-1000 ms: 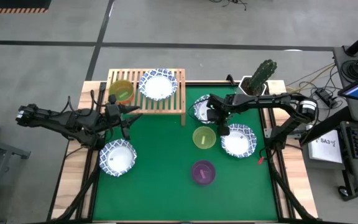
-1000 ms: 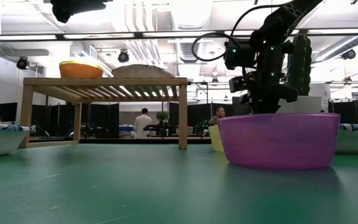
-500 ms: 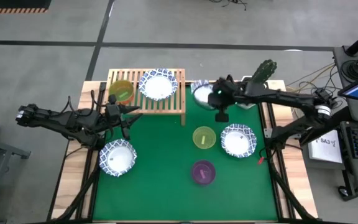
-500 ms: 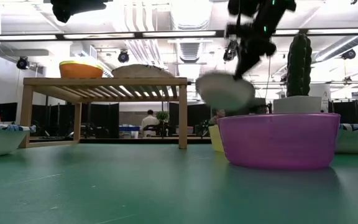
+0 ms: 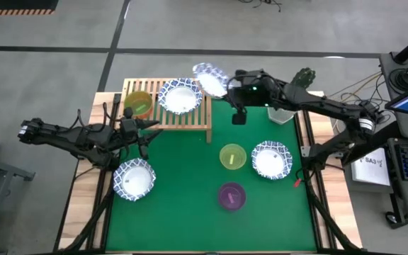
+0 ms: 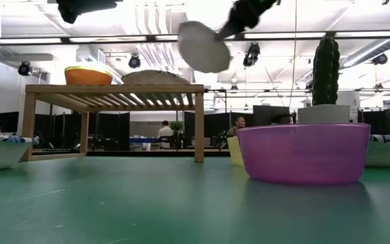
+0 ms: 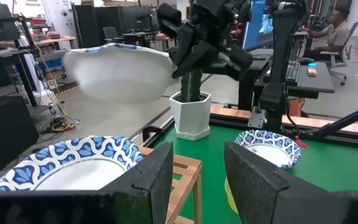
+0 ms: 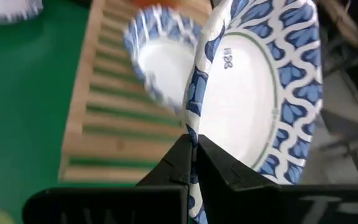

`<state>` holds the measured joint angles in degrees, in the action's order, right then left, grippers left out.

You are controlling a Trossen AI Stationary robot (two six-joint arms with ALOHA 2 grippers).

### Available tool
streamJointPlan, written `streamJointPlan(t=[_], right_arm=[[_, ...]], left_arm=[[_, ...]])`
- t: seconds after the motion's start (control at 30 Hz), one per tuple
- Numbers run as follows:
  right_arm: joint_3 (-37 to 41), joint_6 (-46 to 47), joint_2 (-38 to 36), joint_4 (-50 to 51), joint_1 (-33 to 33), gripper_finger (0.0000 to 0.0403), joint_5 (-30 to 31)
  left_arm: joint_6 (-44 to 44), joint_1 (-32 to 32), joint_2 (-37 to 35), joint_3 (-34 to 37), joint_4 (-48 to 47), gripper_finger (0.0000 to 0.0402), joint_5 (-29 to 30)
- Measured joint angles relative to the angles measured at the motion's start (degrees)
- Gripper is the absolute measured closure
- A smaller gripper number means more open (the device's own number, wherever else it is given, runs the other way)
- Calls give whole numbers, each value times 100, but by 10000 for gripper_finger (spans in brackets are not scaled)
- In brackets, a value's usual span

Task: Place and stack bowls onto a shelf
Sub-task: Stack the blue patterned bowl on top of another blue patterned bowl on the shelf

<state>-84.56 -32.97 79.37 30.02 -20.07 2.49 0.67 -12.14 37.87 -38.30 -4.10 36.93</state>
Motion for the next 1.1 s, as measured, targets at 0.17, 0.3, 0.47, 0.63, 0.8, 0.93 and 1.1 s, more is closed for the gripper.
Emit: streamJointPlan(t=[0.17,0.3,0.47,0.63,0.8,0.93,1.1], right_arm=[[-261,-351,572,-636,103,394,16],[-469,-547,1020,-927,109,394,50],[-791,-704,1511,-954,107,394,56],[-1049,-825,1833,-935,133,394,56],[-1139,-873,1948,-924,142,394,52],[-1140,-880,1948,-929,144,387,54],[-1140,-760,1947,-931,146,365,54]], left_arm=[[0,-7,-2,0,15,274,0],[-1,-7,-7,0,20,274,0],[-19,-7,-9,0,20,274,-1],[-40,-5,-9,9,24,274,0],[-42,-4,-11,9,25,274,-1],[-53,-4,-11,9,24,274,0],[-61,-4,-9,9,24,274,0]])
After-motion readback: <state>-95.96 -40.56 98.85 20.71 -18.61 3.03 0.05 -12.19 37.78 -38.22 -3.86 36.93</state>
